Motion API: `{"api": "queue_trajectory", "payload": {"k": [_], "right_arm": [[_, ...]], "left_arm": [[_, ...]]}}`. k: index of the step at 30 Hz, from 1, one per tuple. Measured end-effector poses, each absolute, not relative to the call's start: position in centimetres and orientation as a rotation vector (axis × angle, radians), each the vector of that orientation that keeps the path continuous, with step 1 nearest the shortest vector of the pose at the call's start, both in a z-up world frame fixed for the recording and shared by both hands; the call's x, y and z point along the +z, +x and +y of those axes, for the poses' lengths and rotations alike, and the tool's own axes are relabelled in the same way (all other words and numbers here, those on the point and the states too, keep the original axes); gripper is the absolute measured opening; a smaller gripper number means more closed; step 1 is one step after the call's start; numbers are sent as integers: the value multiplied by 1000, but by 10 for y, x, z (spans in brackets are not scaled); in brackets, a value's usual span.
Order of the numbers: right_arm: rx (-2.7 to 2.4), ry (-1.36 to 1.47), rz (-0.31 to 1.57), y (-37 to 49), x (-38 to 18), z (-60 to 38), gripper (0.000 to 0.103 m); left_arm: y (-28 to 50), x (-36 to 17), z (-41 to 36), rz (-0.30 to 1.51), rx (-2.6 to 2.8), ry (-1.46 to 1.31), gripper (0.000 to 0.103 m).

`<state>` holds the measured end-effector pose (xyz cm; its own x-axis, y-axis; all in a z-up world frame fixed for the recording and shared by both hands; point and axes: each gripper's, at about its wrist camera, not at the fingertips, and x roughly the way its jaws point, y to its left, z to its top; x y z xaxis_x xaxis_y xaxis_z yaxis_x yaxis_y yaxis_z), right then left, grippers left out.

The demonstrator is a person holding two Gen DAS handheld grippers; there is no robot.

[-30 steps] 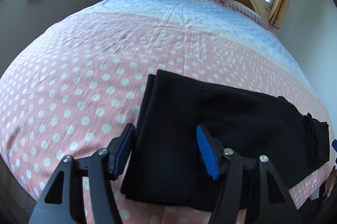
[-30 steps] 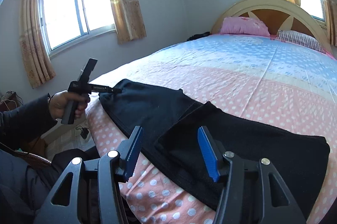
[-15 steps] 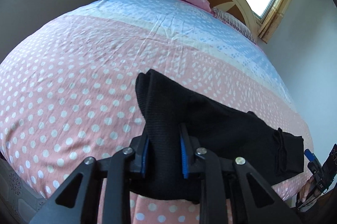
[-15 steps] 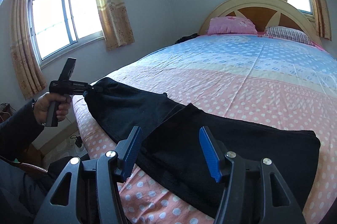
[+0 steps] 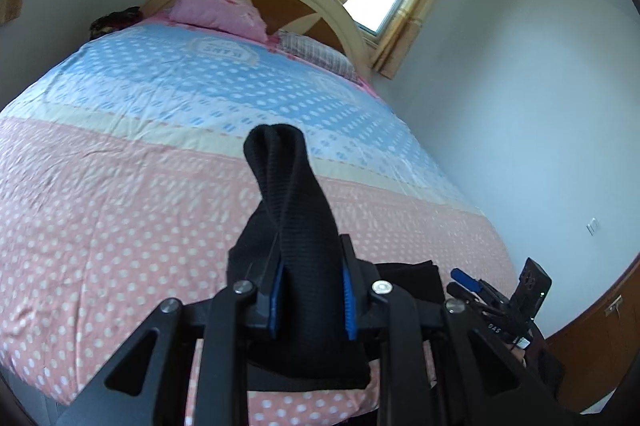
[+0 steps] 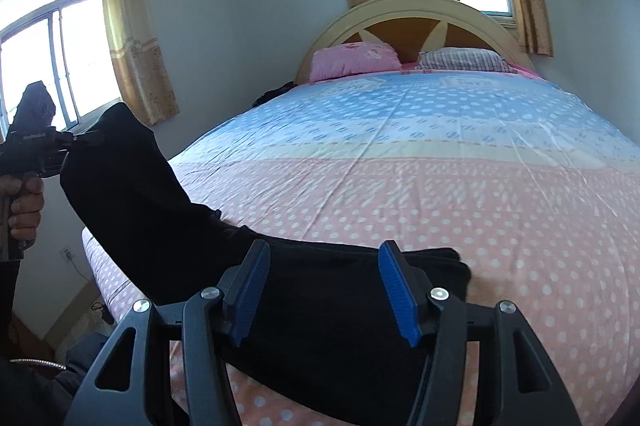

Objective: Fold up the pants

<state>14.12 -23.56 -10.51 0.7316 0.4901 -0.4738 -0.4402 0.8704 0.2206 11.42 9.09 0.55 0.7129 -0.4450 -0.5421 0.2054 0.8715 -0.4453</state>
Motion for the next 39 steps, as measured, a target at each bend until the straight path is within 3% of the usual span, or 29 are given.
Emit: {"api": "queue_trajectory", "payload": {"k": [8, 16, 23, 28, 36, 39], "right_arm": [[372, 166, 535, 148, -105, -290, 58], [230, 330, 560, 161, -112, -341, 58], [237, 341, 584, 165, -119, -341, 58], [234, 350, 595, 166, -124, -341, 58], [307, 430, 595, 157, -113, -347, 58], [437, 405, 621, 145, -104, -323, 58]], "left_arm": [[153, 11, -43, 767, -535, -265, 24], [183, -51, -150, 908, -571, -120, 24], [188, -93, -185, 941, -543, 3, 26], [169, -80, -201, 884, -586, 70, 38], [141, -50, -155, 719, -535, 74, 75], [147, -62, -123, 716, -429, 92, 76]]}}
